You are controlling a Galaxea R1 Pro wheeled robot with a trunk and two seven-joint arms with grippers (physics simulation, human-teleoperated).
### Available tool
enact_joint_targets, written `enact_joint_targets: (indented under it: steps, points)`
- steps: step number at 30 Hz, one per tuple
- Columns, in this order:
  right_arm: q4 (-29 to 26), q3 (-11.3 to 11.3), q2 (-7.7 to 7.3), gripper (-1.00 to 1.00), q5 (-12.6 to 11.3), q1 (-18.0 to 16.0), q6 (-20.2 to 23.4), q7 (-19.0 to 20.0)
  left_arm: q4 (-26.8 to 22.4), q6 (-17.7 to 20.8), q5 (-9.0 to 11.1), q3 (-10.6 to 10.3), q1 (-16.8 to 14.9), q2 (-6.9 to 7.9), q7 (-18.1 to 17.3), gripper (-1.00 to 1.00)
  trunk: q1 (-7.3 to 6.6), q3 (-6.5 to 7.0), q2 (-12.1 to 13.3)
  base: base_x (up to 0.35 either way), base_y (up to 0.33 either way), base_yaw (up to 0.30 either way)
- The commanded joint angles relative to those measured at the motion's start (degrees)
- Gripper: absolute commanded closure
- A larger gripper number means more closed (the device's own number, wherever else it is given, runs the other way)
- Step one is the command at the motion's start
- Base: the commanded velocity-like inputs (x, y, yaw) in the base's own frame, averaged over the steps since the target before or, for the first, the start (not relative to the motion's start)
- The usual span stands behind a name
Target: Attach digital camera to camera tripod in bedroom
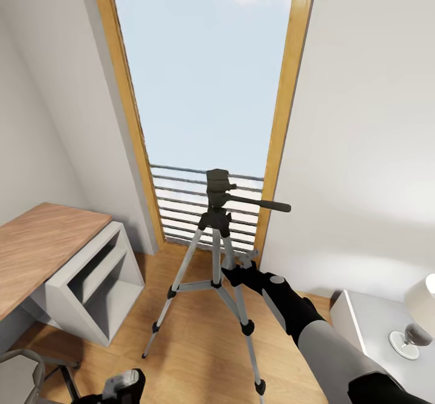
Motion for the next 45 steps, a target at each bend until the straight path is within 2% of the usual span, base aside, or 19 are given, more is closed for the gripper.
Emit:
enact_joint_targets:
  steps: [1,5,7,8,10,11,12,14,19,22,27,30,33,34,36,37,39,42,45]
  points:
    - [-0.02,0.01,-0.01,1.0,-0.13,-0.04,0.39,0.1,-3.61,1.89,0.68,-0.23,-0.16,0.19,3.21,1.0,0.03,-0.13,-0.12,0.0,0.0,0.0]
    - [0.04,0.01,-0.01,1.0,0.66,-0.04,0.34,0.11,-12.19,7.01,0.61,1.78,-0.72,0.36,7.97,1.0,0.03,-0.13,-0.12,0.0,0.0,0.0]
    - [0.06,0.01,-0.01,1.0,1.49,-0.04,0.32,0.08,-17.05,10.96,0.54,5.29,-0.96,0.36,9.88,1.0,0.03,-0.13,-0.12,0.0,0.0,0.0]
    - [0.07,0.01,-0.01,1.0,2.0,-0.04,0.31,0.03,-19.97,13.64,0.48,8.32,-1.12,0.34,10.95,1.0,0.03,-0.13,-0.12,0.0,0.0,0.0]
    - [0.08,0.01,-0.01,1.0,2.35,-0.04,0.3,0.0,-22.67,16.18,0.44,11.52,-1.36,0.32,11.92,1.0,0.03,-0.13,-0.12,0.0,0.0,0.0]
    - [0.08,0.01,0.01,1.0,2.57,-0.04,0.3,-0.02,-25.16,18.47,0.4,14.51,-1.89,0.34,12.8,1.0,0.03,-0.13,-0.12,0.0,0.0,0.0]
    - [0.16,0.01,0.03,1.0,2.83,-0.04,0.29,-0.08,-29.38,23.23,0.33,19.73,-4.52,0.39,14.81,1.0,0.03,-0.13,-0.12,0.0,0.0,0.0]
    - [0.21,0.01,0.09,1.0,2.9,-0.04,0.29,-0.11,-30.56,25.65,0.31,21.2,-7.16,0.46,16.31,1.0,0.03,-0.13,-0.12,0.0,0.0,0.0]
    - [0.25,0.01,0.61,1.0,3.04,-0.04,0.29,-0.07,-31.54,30.18,0.36,22.38,-14.01,0.39,20.39,1.0,0.03,-0.13,-0.12,0.0,0.0,0.0]
    - [0.26,0.01,0.71,1.0,3.05,-0.04,0.29,-0.07,-31.81,32.38,0.84,22.66,-20.4,0.3,23.18,1.0,0.03,-0.13,-0.12,0.0,0.0,0.0]
    - [0.26,0.01,0.76,1.0,3.03,-0.04,0.29,-0.06,-31.18,33.35,1.52,22.82,-29.15,0.14,24.3,1.0,0.03,-0.13,-0.12,0.0,0.0,0.0]
    - [0.26,0.01,0.77,1.0,3.03,-0.04,0.29,-0.06,-27.32,33.58,1.99,22.91,-36.29,-0.45,24.53,1.0,0.03,-0.13,-0.12,0.0,0.0,0.0]
    - [0.26,0.01,0.78,1.0,3.04,-0.04,0.29,-0.06,-21.15,33.6,2.62,22.95,-44.09,-1.1,24.58,1.0,0.03,-0.13,-0.12,0.0,0.0,0.0]
    - [0.26,0.01,0.78,1.0,3.05,-0.04,0.29,-0.06,-18.16,33.6,3.05,22.96,-48.24,-1.6,24.6,1.0,0.03,-0.13,-0.12,0.0,0.0,0.0]
    - [0.26,0.01,0.78,1.0,3.05,-0.04,0.29,-0.06,-15.23,33.61,3.65,22.97,-52.51,-2.19,24.61,1.0,0.03,-0.13,-0.12,0.0,0.0,0.0]
    - [0.26,0.01,0.78,1.0,3.05,-0.04,0.29,-0.06,-12.15,33.61,4.4,22.97,-56.74,-2.83,24.61,1.0,0.03,-0.13,-0.12,0.0,0.0,0.0]
    - [0.26,0.01,0.78,1.0,3.05,-0.04,0.29,-0.06,-8.94,33.61,5.29,22.97,-60.81,-3.42,24.62,1.0,0.03,-0.13,-0.12,0.0,0.0,0.0]
    - [0.26,0.01,0.78,1.0,3.08,-0.04,0.29,-0.06,-1.82,33.55,7.95,22.98,-69.93,-4.77,24.6,1.0,0.03,-0.13,-0.12,0.0,0.0,0.0]
    - [0.26,0.01,0.78,1.0,3.15,-0.04,0.29,-0.03,2.66,33.58,9.76,22.96,-76.1,-5.93,24.65,1.0,0.03,-0.13,-0.12,0.0,0.0,0.0]
